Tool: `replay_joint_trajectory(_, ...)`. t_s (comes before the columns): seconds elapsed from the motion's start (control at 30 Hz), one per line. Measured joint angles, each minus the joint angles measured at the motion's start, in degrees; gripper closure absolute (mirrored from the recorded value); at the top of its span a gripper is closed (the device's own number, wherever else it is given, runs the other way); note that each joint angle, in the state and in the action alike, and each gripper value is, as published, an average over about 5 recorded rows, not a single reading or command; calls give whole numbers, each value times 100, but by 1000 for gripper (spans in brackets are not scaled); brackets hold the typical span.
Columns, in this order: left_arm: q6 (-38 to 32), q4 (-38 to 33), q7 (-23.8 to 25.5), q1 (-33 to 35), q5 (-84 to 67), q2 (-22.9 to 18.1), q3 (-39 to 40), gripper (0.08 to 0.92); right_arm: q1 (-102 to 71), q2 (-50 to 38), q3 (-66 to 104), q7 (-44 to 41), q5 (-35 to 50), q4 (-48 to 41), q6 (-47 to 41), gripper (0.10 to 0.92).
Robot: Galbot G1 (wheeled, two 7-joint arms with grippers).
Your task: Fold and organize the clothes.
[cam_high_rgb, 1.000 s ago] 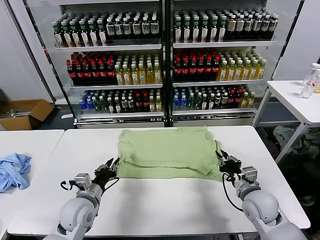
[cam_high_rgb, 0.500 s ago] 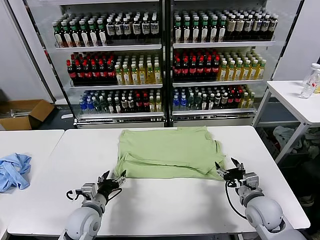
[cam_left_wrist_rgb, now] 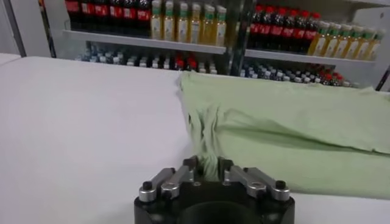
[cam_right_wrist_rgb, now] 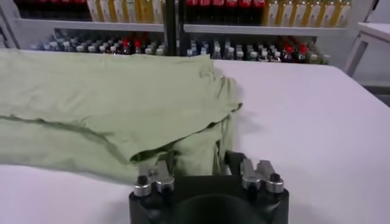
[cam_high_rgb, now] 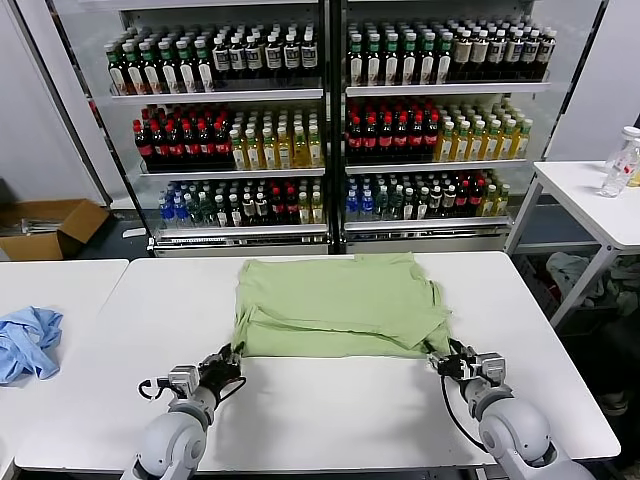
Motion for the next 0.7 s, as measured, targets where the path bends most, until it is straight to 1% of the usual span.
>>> replay_joint_trajectory(0.13,-30,-17,52,31,-108,-20,-29,900,-101,-43,26,-39,0,94,32,771)
replay_joint_trajectory(0.27,-64,-96,86,114,-224,-35,-83,916,-280,-127,82,-58,-56,268,70,871)
replay_joint_trajectory(0.33,-80,-166,94,188,-258,-36,-119,916,-408,-185,128,-61,-99,391,85,893)
replay_joint_trajectory(0.5,-104,-453,100,523,-315,2,-254,916,-904,-316,347,-90,-230,828,147,896)
replay_joint_trajectory(0.7,-90,-1103,56,1248,-301,-61,-509,916,-1814,-323,781,-89,-498,1513,227,896)
